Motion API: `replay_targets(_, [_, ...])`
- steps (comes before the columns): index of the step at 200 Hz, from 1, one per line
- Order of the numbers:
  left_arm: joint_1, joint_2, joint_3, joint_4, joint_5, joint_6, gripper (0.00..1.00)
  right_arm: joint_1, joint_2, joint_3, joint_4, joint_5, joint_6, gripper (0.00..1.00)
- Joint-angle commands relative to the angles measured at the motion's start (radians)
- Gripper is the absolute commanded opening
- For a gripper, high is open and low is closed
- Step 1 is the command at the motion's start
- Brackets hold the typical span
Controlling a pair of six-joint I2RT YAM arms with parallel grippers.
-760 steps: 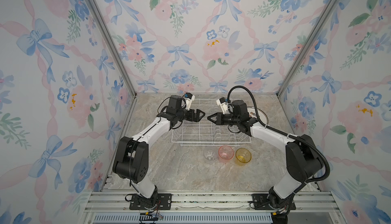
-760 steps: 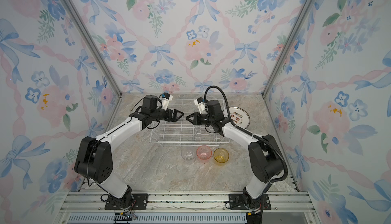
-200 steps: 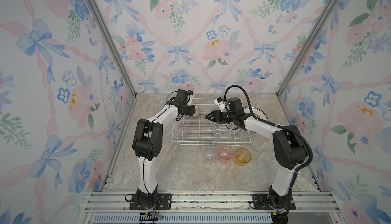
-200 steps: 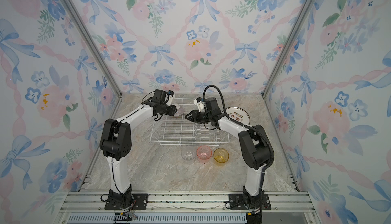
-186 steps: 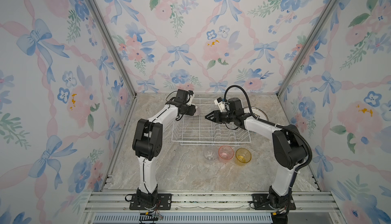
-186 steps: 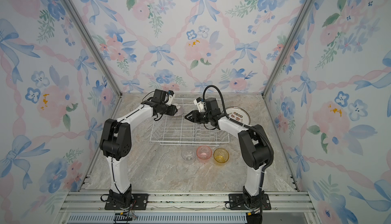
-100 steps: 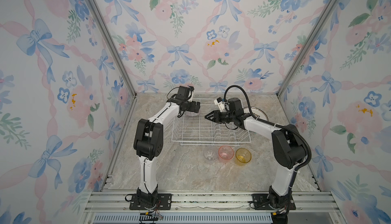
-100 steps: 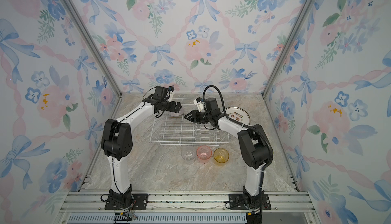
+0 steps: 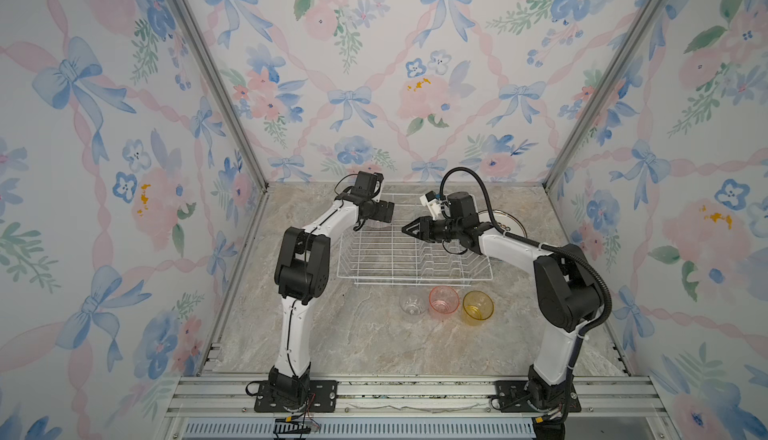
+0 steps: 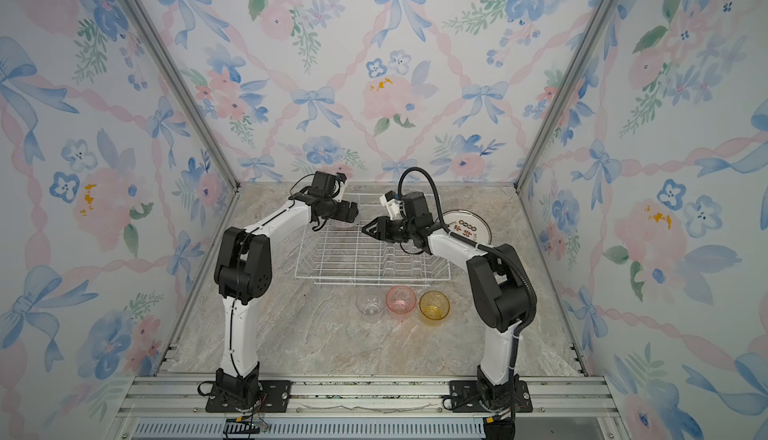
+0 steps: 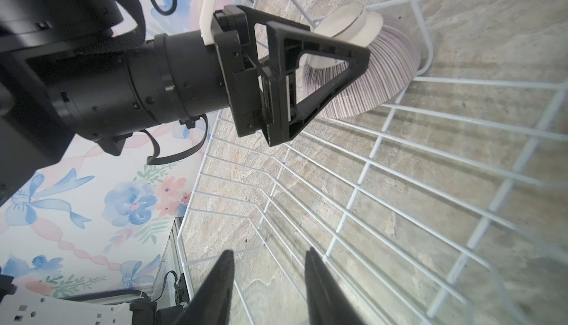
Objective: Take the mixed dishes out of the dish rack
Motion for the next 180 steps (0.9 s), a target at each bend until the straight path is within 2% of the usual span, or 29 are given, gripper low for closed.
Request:
replay_targets(1, [-0.004,0.017,0.027,-0.003,0.0,0.001,0.85,-0.006,0.013,0.023,0.027,-0.016,0.012,0.41])
replay_targets(13, [-0.004,0.027,0.035,-0.003,0.005,0.0,0.75,-0.006,0.014,0.021,0.026,-0.018,0.012,0.41])
replay_targets(28, [-0.002,0.037,0.04,-0.002,0.014,-0.001,0.71,-0.008,0.012,0.017,0.027,-0.018,0.012,0.41])
replay_targets(131, [-0.002,0.083,0.068,0.018,-0.011,-0.017,0.64,-0.013,0.02,0.011,0.037,-0.033,0.012,0.41])
replay_targets(180, [-0.002,0.097,0.074,0.02,-0.005,-0.018,0.54,-0.012,0.025,0.01,0.035,-0.036,0.012,0.41])
